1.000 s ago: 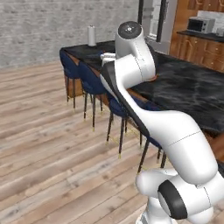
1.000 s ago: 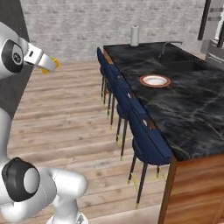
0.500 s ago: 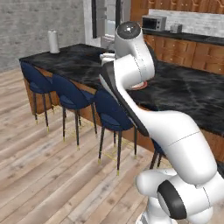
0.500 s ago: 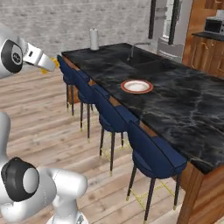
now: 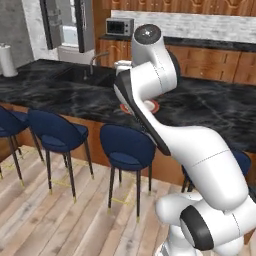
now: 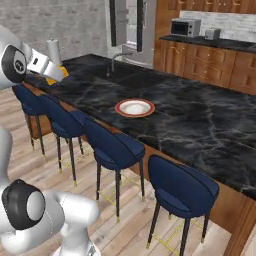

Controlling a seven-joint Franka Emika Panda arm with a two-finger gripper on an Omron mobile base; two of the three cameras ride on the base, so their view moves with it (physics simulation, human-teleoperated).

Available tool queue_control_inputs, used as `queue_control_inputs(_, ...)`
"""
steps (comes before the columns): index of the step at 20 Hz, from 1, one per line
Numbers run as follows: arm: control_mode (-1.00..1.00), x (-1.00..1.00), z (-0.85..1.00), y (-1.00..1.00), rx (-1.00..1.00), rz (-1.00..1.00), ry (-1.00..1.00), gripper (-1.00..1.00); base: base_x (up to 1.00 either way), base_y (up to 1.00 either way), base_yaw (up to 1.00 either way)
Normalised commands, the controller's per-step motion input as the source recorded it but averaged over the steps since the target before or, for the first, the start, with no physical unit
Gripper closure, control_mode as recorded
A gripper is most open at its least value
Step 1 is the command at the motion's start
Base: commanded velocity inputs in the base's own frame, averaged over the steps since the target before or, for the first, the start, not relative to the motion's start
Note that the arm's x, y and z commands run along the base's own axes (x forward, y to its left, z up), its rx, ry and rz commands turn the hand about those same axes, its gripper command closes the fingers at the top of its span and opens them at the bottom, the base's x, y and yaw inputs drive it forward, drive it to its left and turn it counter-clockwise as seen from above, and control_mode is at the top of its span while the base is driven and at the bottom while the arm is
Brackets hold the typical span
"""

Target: Take the cheese, chicken drumstick, and sweet potato from the fridge and place them on the plate on the dining counter to create an appetizer plate.

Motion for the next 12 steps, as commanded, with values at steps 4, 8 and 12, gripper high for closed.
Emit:
queue_control_inputs(4, 1.0, 0.0, 0.0, 0.0, 0.0, 0.0, 0.0, 1.0, 0.88, 1.0, -0.53)
queue_control_inputs(8, 1.0, 0.0, 0.0, 0.0, 0.0, 0.0, 0.0, 1.0, 0.88, 1.0, -0.53)
queue_control_inputs(12, 1.0, 0.0, 0.0, 0.0, 0.0, 0.0, 0.0, 1.0, 0.84, 1.0, -0.52)
